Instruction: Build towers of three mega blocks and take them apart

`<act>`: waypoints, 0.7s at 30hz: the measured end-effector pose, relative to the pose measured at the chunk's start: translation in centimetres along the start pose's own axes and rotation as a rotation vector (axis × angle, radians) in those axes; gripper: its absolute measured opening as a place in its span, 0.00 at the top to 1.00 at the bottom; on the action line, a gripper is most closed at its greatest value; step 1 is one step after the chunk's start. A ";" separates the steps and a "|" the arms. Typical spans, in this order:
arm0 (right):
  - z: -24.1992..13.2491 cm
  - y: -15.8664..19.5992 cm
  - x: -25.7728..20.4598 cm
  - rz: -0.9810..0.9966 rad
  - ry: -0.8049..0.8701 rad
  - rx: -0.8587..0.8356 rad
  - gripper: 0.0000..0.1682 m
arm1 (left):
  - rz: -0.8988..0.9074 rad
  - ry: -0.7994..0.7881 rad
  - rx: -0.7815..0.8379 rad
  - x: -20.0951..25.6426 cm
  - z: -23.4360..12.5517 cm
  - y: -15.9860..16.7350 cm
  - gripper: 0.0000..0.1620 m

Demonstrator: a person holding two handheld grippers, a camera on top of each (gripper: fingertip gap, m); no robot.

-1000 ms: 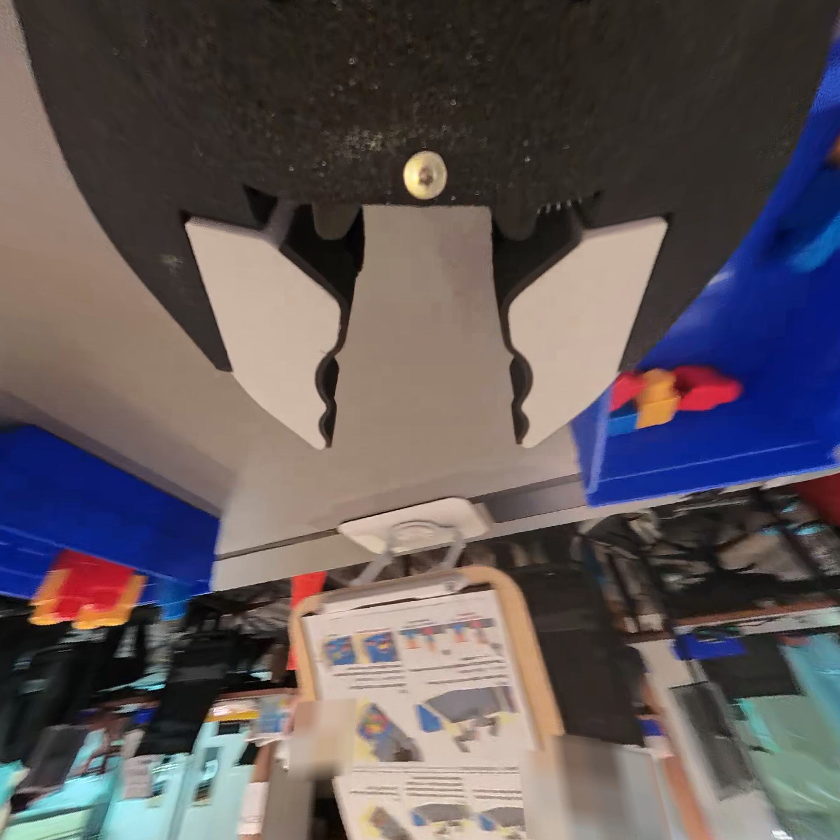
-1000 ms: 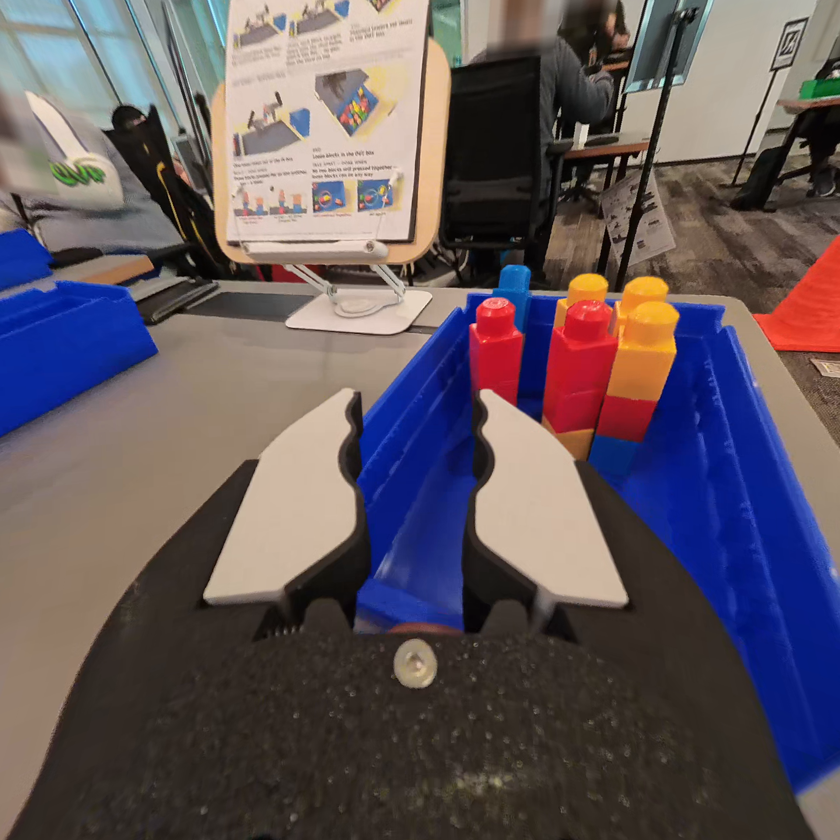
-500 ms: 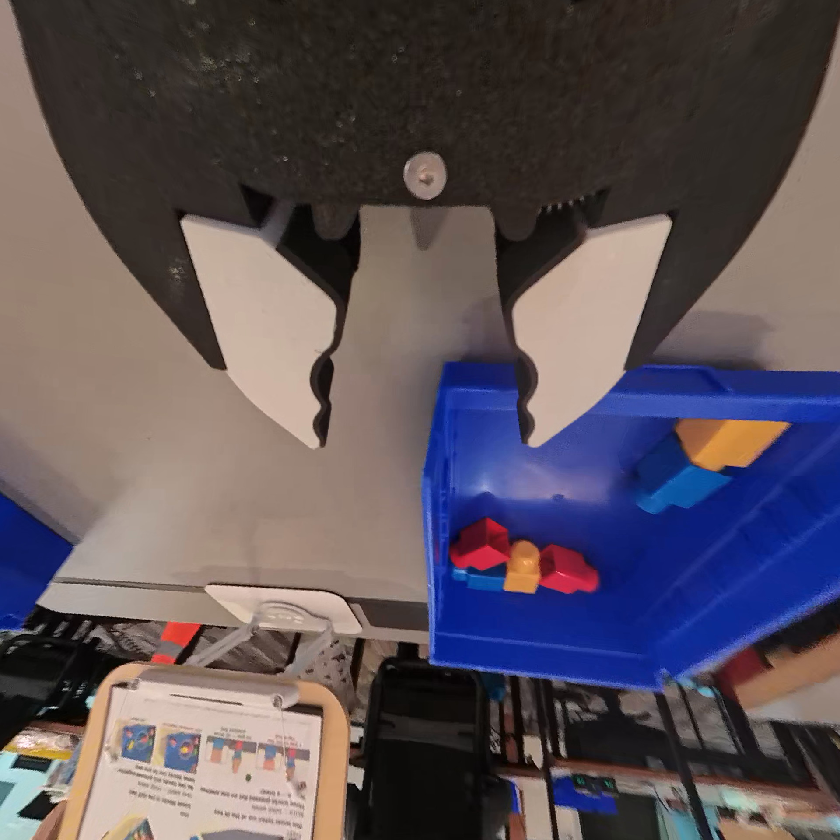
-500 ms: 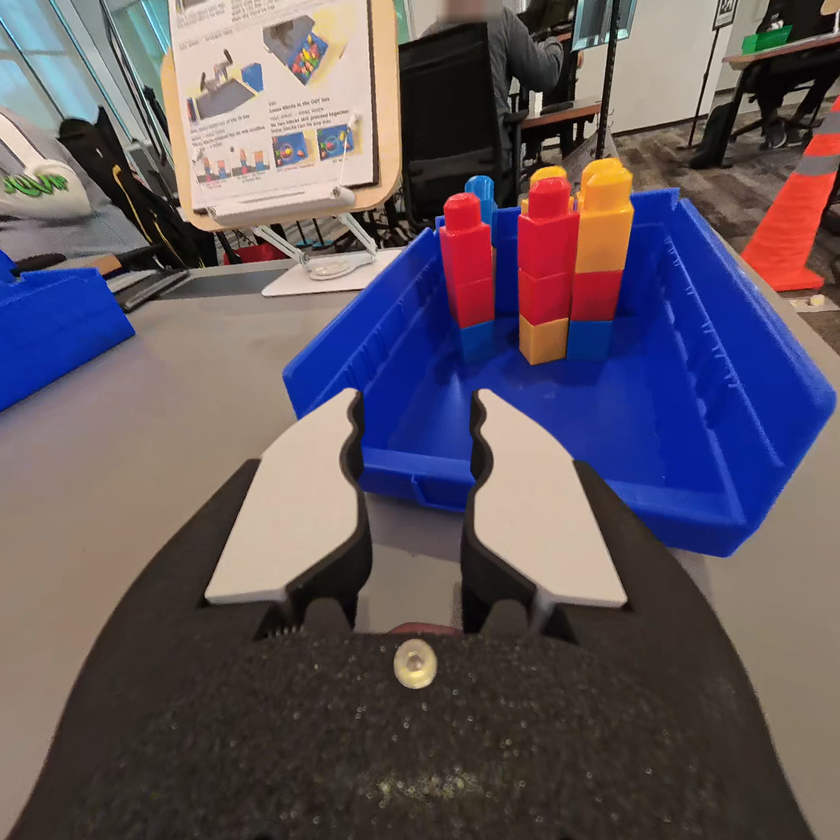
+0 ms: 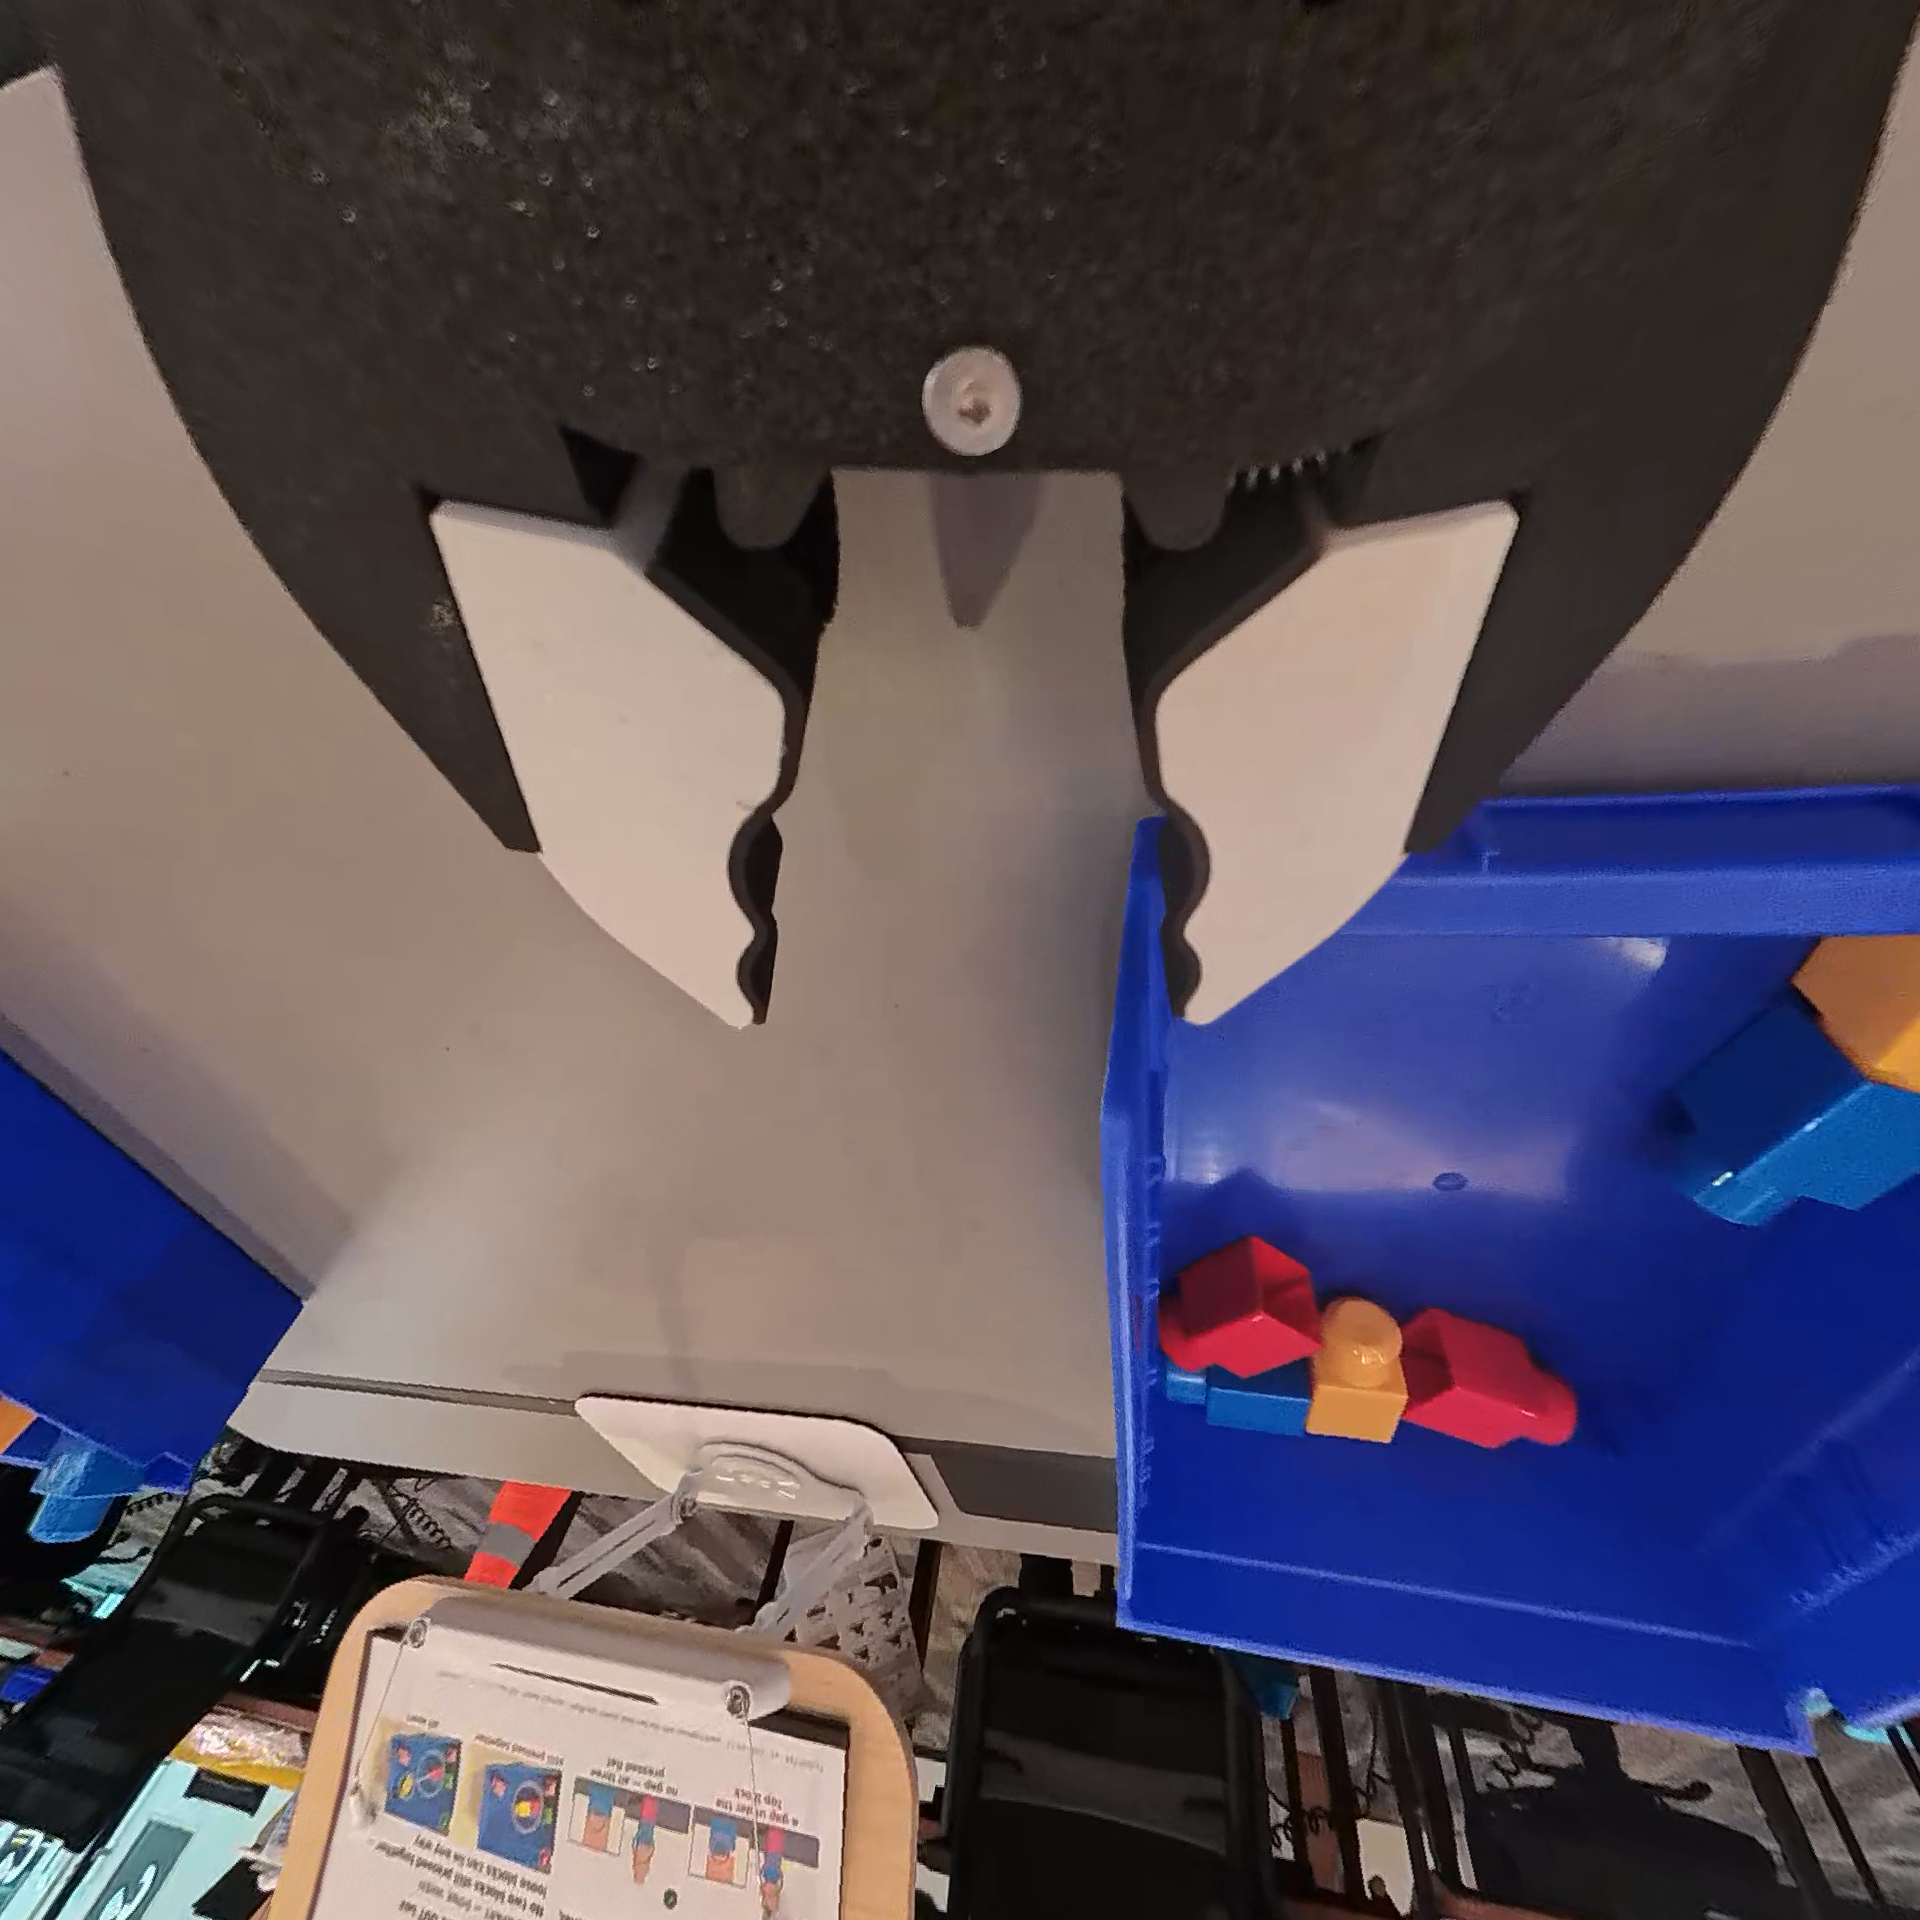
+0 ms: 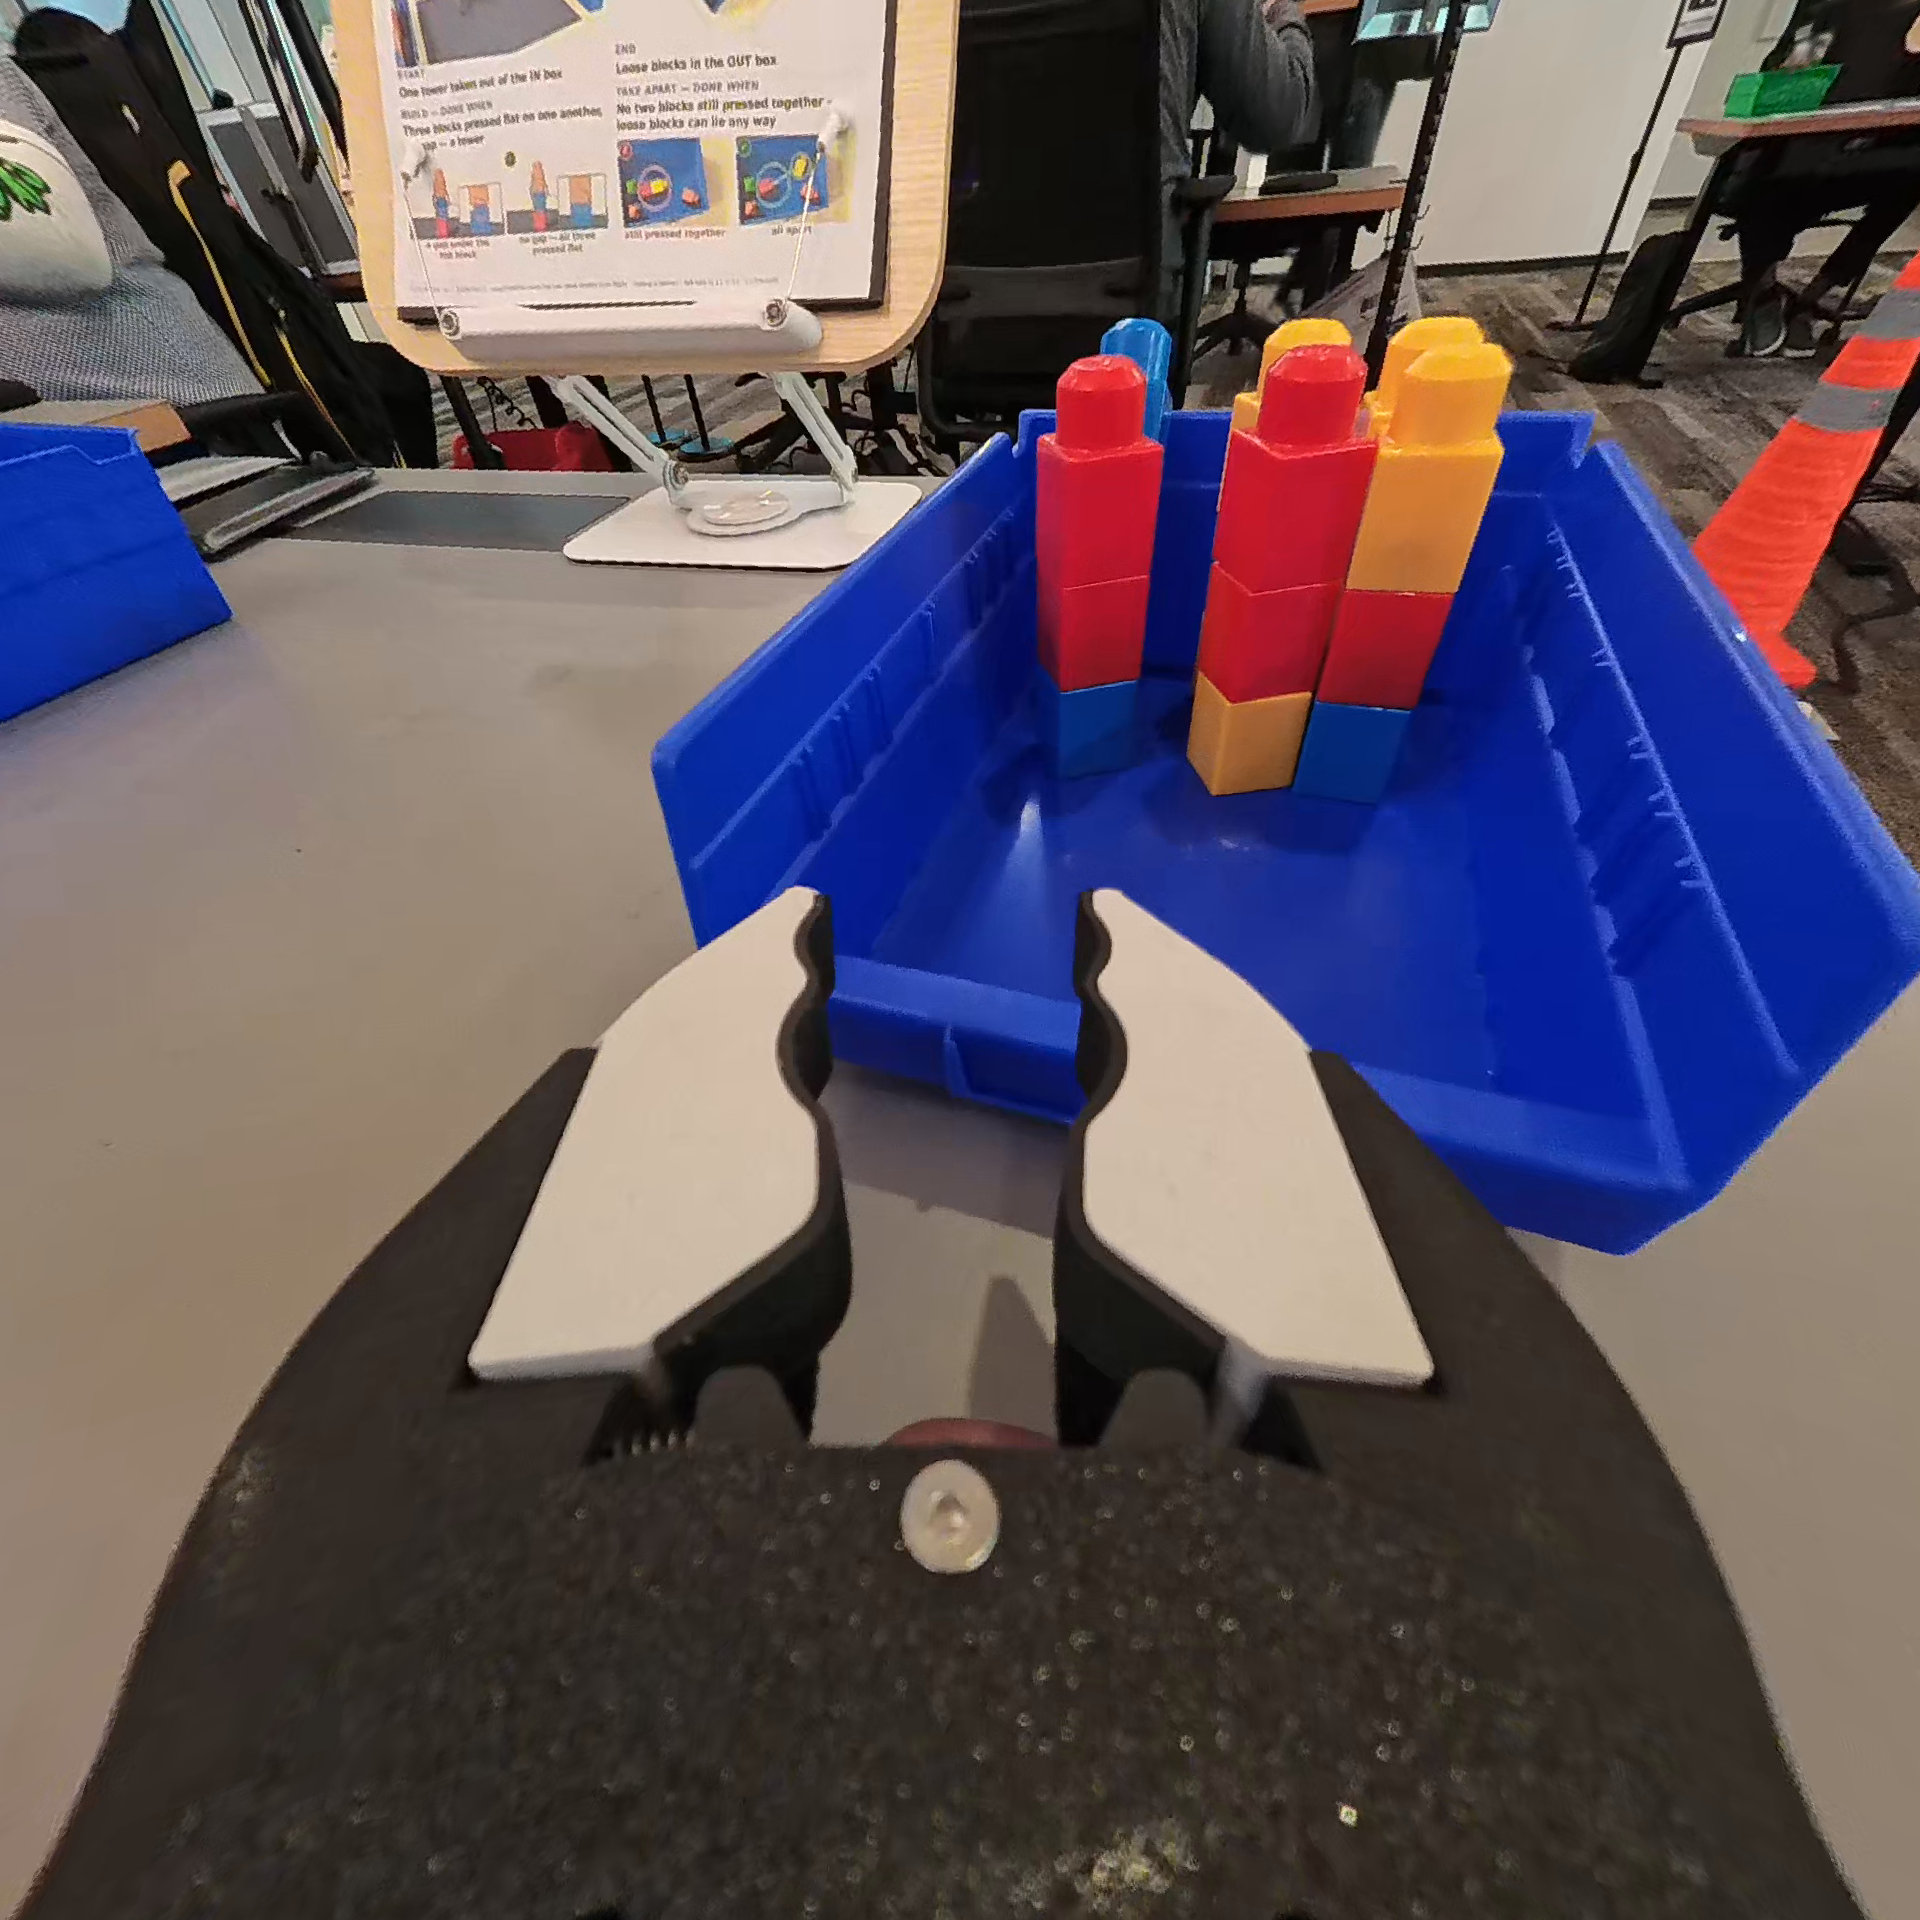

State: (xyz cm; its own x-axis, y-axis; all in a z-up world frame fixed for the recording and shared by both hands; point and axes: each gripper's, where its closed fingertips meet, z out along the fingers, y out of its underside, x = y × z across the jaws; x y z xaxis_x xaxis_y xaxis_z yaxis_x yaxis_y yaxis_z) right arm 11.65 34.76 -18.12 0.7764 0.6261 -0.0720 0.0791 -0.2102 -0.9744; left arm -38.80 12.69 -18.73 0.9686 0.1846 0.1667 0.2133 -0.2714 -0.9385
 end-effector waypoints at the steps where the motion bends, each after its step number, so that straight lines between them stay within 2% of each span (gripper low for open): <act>1: 0.0 0.0 0.0 0.003 -0.002 0.000 0.74 | -0.007 0.003 -0.005 -0.1 0.0 0.1 0.56; 16: 0.6 -0.2 -2.1 -0.072 -0.052 0.002 0.74 | -0.016 0.025 -0.033 0.0 0.1 0.6 0.57; 19: 0.7 -0.4 -2.8 -0.072 -0.074 0.007 0.74 | -0.038 0.053 -0.019 0.3 -0.3 0.0 0.57; 21: 0.7 -0.8 -3.7 -0.071 -0.099 0.025 0.74 | -0.056 0.087 0.017 0.4 -0.8 -1.7 0.57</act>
State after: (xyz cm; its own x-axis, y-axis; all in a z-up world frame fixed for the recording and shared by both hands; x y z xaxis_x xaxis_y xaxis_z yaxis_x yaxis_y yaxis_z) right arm 8.28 33.10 -17.21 0.7040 0.7099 -0.0220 0.1149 -0.1445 -0.9828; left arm -38.72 12.49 -16.82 0.9629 0.1162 0.2437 0.2656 -0.2466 -0.9320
